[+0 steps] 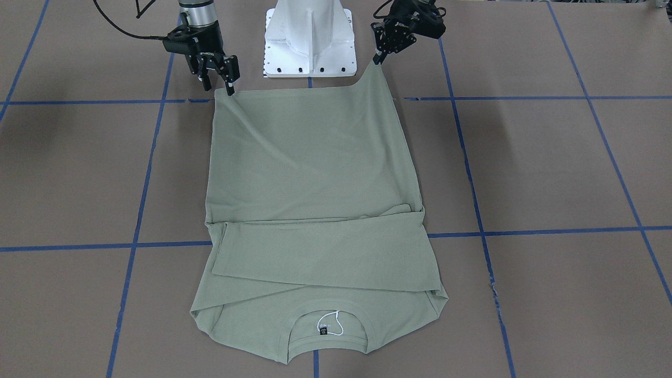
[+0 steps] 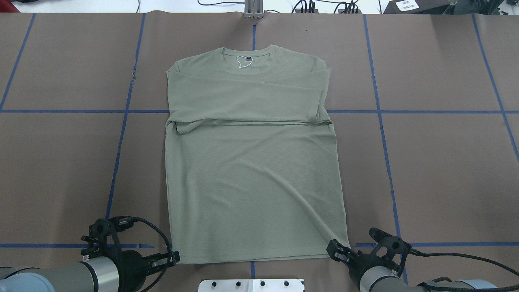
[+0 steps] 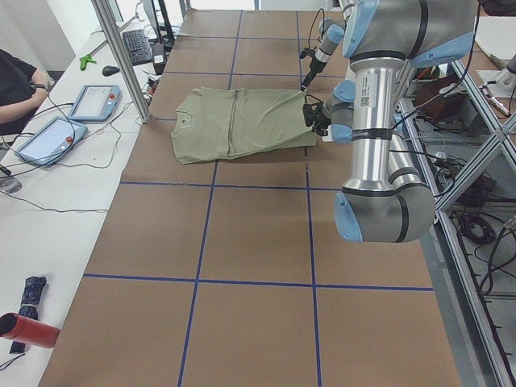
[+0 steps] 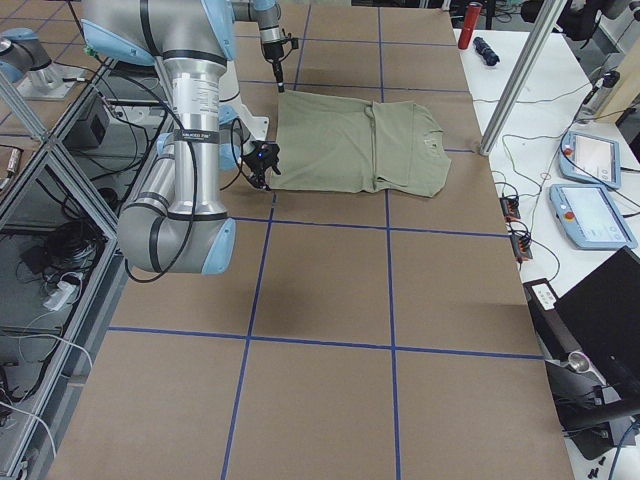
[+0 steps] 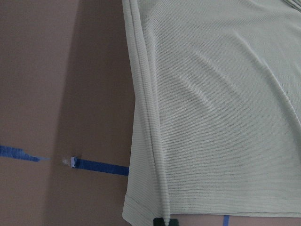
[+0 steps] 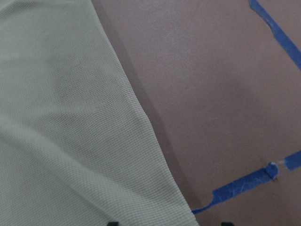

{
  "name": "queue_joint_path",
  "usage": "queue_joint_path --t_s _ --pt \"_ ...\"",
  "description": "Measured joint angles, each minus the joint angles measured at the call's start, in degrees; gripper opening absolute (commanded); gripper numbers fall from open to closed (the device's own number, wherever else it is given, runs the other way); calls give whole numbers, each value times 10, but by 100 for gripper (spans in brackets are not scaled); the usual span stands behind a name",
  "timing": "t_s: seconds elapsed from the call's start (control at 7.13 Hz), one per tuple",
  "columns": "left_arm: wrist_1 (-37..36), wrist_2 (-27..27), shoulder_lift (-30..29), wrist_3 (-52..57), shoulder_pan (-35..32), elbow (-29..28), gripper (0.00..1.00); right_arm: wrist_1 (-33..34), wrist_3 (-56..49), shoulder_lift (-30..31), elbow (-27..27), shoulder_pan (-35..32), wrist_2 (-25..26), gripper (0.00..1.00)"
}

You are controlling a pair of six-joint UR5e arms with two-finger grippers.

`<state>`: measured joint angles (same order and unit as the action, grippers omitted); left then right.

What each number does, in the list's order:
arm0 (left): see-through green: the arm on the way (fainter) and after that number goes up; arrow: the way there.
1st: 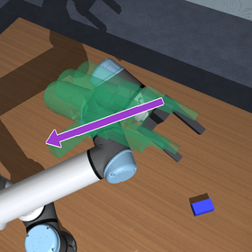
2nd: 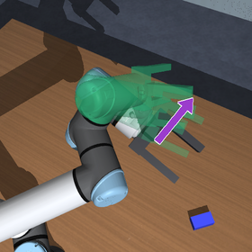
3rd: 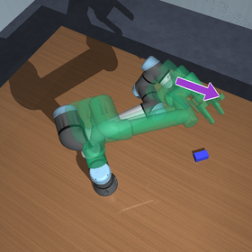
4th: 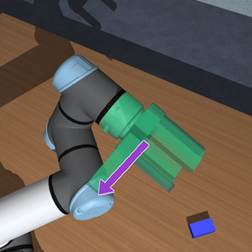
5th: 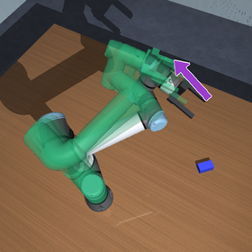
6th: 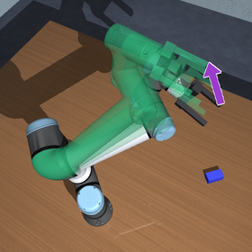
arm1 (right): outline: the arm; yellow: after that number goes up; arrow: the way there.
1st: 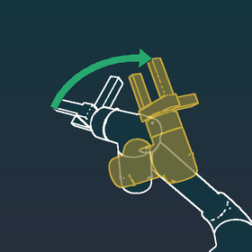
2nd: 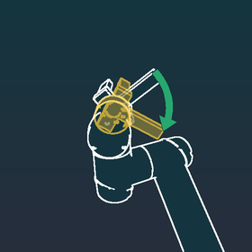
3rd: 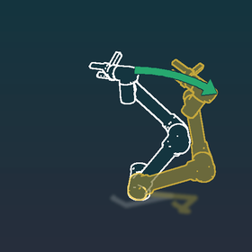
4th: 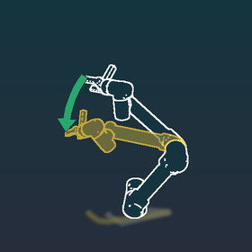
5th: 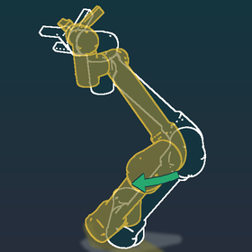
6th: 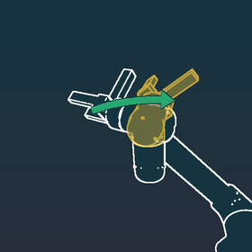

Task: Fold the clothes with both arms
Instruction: 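Lower both grippers to the hem corners nearest the robot and grasp them, then lift the hem with both grippers and fold it up toward the collar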

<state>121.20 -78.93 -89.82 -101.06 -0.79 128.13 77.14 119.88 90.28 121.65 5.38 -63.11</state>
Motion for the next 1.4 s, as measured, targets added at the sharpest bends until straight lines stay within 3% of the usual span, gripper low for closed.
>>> queue_joint_path --t_s 0.14,0.28,0.42,0.84,1.12,1.4 --pt "0 0 0 0 0 0 0 -1 3 -2 -5 2 6 50" --pt "0 0 0 -1 0 0 0 -1 11 -4 -7 4 11 5" --pt "0 1 0 -2 0 0 0 -1 22 -6 -9 5 16 0" --pt "0 1 1 -3 0 5 0 3 37 -5 6 2 20 0" --pt "-39 -22 7 -1 -4 58 0 81 36 3 89 2 9 0" --pt "-172 -105 2 2 -33 181 0 248 36 -12 240 2 -48 0"
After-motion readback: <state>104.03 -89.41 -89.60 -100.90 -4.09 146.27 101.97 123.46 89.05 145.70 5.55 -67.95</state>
